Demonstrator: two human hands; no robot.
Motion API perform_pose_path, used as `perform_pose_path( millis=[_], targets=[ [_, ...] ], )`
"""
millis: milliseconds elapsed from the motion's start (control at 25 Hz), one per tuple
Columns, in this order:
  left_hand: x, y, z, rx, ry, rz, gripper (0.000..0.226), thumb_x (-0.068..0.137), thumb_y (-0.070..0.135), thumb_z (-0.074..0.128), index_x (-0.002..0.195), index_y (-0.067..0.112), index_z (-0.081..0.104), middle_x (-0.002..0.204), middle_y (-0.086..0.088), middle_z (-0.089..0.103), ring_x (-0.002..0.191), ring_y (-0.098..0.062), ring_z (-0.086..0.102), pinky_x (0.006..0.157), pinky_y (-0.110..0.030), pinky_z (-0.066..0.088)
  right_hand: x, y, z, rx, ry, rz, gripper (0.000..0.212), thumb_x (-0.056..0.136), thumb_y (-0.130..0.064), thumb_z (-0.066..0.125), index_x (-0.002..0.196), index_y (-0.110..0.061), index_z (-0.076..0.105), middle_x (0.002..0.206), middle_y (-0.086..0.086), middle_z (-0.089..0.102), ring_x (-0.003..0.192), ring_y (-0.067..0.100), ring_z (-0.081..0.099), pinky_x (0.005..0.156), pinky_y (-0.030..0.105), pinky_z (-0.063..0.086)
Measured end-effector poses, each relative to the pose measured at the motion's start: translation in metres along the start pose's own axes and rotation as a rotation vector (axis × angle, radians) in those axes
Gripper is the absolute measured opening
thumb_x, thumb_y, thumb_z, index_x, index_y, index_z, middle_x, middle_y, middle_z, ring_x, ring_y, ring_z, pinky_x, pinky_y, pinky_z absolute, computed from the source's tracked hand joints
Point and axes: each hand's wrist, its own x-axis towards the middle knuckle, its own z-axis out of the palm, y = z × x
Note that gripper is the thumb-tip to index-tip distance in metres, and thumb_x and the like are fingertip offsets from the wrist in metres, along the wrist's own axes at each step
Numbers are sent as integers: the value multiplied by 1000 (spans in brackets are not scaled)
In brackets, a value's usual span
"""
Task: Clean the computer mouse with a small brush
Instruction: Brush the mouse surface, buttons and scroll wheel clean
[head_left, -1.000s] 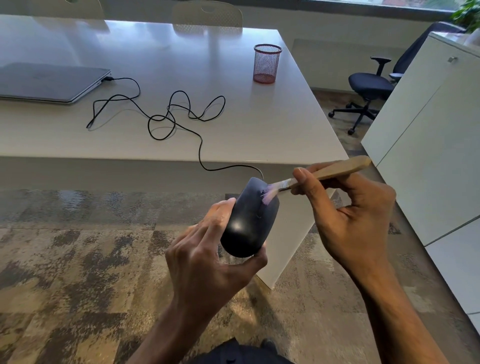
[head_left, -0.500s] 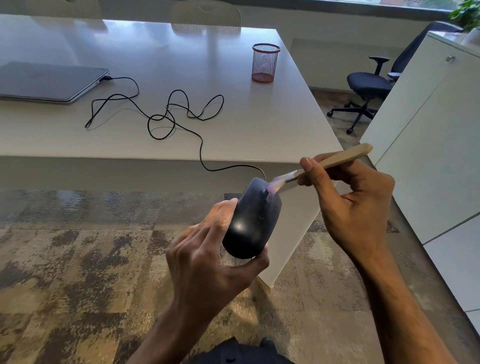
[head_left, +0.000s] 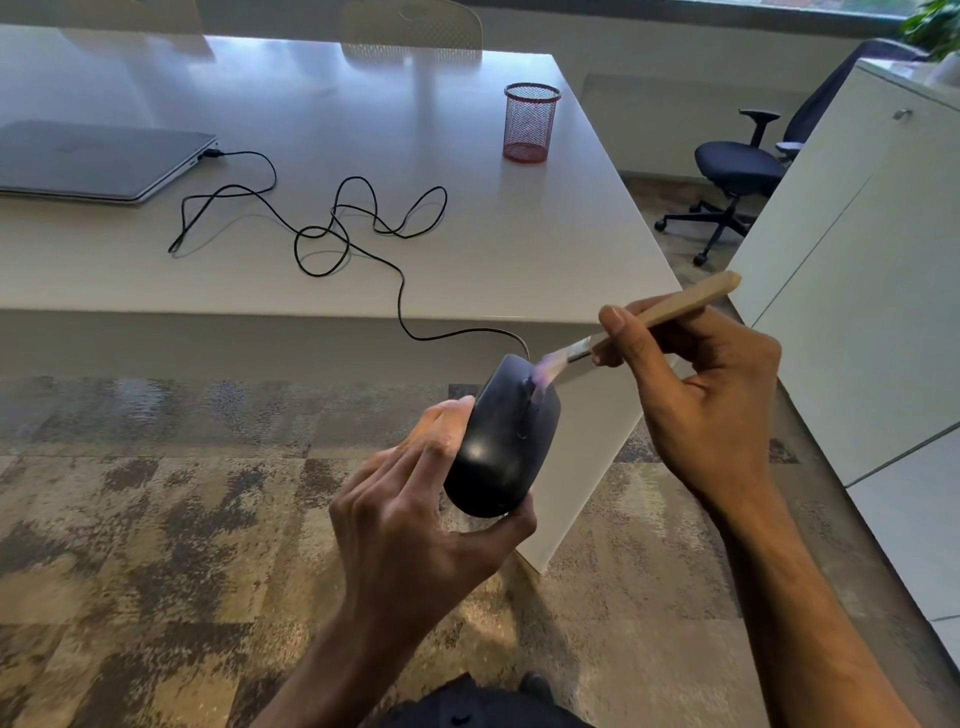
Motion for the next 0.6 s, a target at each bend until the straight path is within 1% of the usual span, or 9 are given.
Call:
perform_pose_path(
  millis=[80, 120, 240, 320, 400, 480, 520, 600],
  targets=[
    [1, 0, 0, 4, -3, 5, 66, 64, 47, 80, 114, 7, 66, 97, -1, 72, 79, -11, 68, 68, -30, 54, -1, 2, 2, 8, 47, 1, 10, 95, -31, 63, 92, -24, 68, 80, -28, 67, 75, -3, 71, 70, 20, 58],
    [1, 0, 1, 4, -2, 7, 66, 64, 48, 80, 115, 7, 65, 97, 0, 72, 80, -11, 68, 68, -30, 54, -2, 2, 2, 62, 60, -5, 10, 95, -32, 63, 91, -25, 69, 78, -29, 67, 75, -1, 72, 71, 20, 57],
    [1, -1, 1, -2, 9, -8, 66, 64, 48, 79, 115, 8, 65, 100, 0, 72, 80, -11, 68, 67, -32, 54, -7, 3, 2, 268, 1, -7, 13, 97, -25, 61, 87, -25, 70, 79, -19, 70, 71, 8, 72, 70, 25, 58],
    [1, -2, 0, -6, 9, -31, 67, 63, 48, 80, 116, 9, 65, 102, 2, 71, 79, -11, 68, 67, -31, 55, -6, 8, 3, 224, -26, 63, 15, 97, -21, 60, 86, -21, 70, 76, -13, 71, 70, 9, 71, 70, 30, 59],
    [1, -2, 0, -7, 3, -41, 68, 62, 49, 79, 115, 9, 66, 100, 2, 72, 77, -12, 68, 65, -31, 55, -4, 12, 5, 121, 21, 123, 15, 98, -19, 59, 86, -18, 68, 73, -12, 70, 71, 7, 71, 72, 33, 60],
    [2, -2, 1, -14, 0, -37, 66, 63, 49, 78, 114, 9, 66, 97, 1, 72, 76, -13, 68, 65, -32, 55, -4, 10, 5, 159, 42, 119, 14, 99, -19, 57, 89, -20, 67, 74, -15, 70, 72, 5, 70, 72, 28, 59],
    [3, -2, 1, -21, 3, -36, 66, 64, 50, 77, 115, 9, 65, 97, 1, 72, 76, -13, 68, 65, -33, 55, -4, 7, 4, 222, 14, 97, 15, 99, -19, 56, 90, -21, 67, 76, -16, 70, 72, 6, 70, 71, 25, 58],
    [4, -2, 1, -35, 13, -36, 68, 65, 51, 76, 118, 10, 63, 103, 4, 70, 80, -11, 67, 68, -31, 55, -6, 2, 3, 346, -90, 75, 17, 100, -18, 53, 91, -20, 68, 77, -14, 70, 70, 8, 69, 68, 25, 57]
  ],
)
